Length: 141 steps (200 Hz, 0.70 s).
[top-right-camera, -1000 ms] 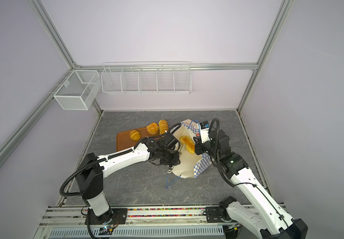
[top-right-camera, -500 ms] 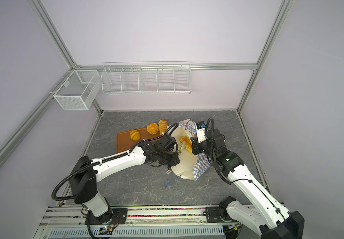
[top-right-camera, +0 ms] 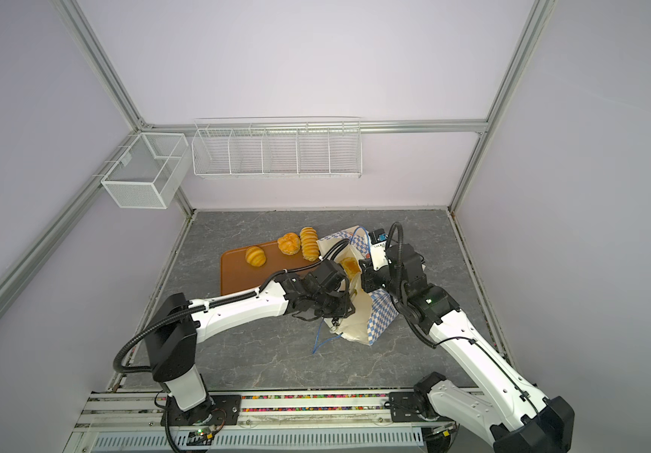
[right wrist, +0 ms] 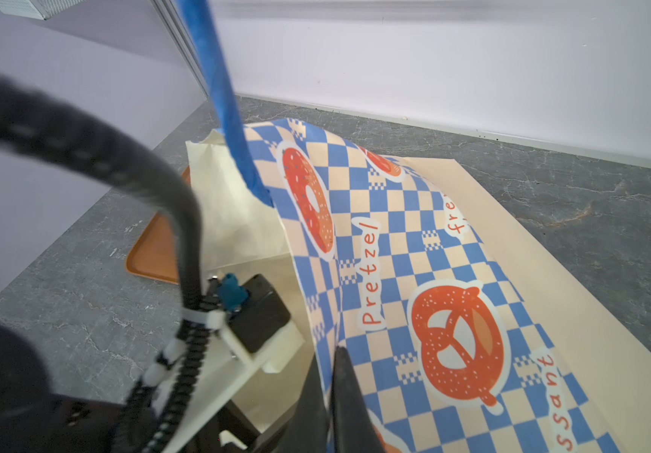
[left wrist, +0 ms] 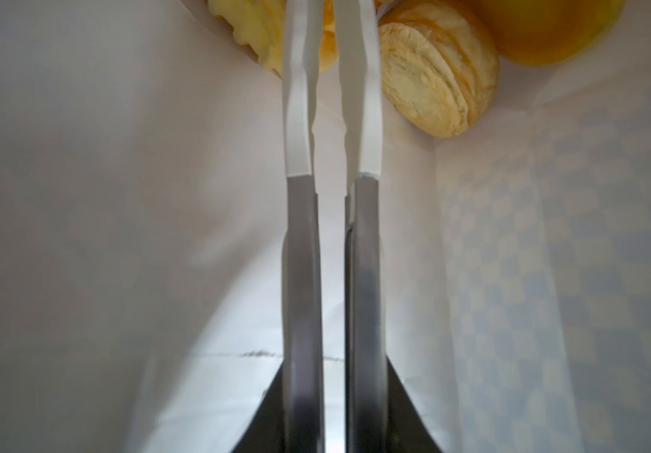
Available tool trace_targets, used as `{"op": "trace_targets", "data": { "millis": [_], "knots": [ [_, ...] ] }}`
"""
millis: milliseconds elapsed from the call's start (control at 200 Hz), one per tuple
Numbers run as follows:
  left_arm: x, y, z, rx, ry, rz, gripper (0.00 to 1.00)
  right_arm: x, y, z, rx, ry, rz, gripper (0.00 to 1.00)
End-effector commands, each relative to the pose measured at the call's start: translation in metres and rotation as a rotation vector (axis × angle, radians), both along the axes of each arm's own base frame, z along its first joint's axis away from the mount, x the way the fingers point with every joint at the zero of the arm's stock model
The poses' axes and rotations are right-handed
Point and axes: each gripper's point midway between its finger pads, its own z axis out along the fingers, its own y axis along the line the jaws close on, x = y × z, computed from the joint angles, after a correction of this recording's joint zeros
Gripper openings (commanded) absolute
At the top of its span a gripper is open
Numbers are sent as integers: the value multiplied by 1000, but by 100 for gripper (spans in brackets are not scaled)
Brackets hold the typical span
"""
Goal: Take the fake bread out of the paper bag
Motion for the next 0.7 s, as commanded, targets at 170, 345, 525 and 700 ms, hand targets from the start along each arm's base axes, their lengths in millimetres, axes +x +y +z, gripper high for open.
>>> {"op": "trace_targets", "data": {
  "millis": [170, 345, 525, 700],
  "knots": [
    [16, -34, 12, -214, 112, 122, 31, -6, 4, 13, 23, -35, 29, 7],
    [17, -26, 17, -232, 127, 172, 34, -5, 4, 13, 21, -41, 25, 7],
    [16, -13, 13, -236, 172, 221, 37, -4, 5, 14, 21, -36, 25, 7],
    [16, -6, 11, -242, 201, 248, 40, -5, 4, 12, 14, -33, 17, 7]
  ]
}}
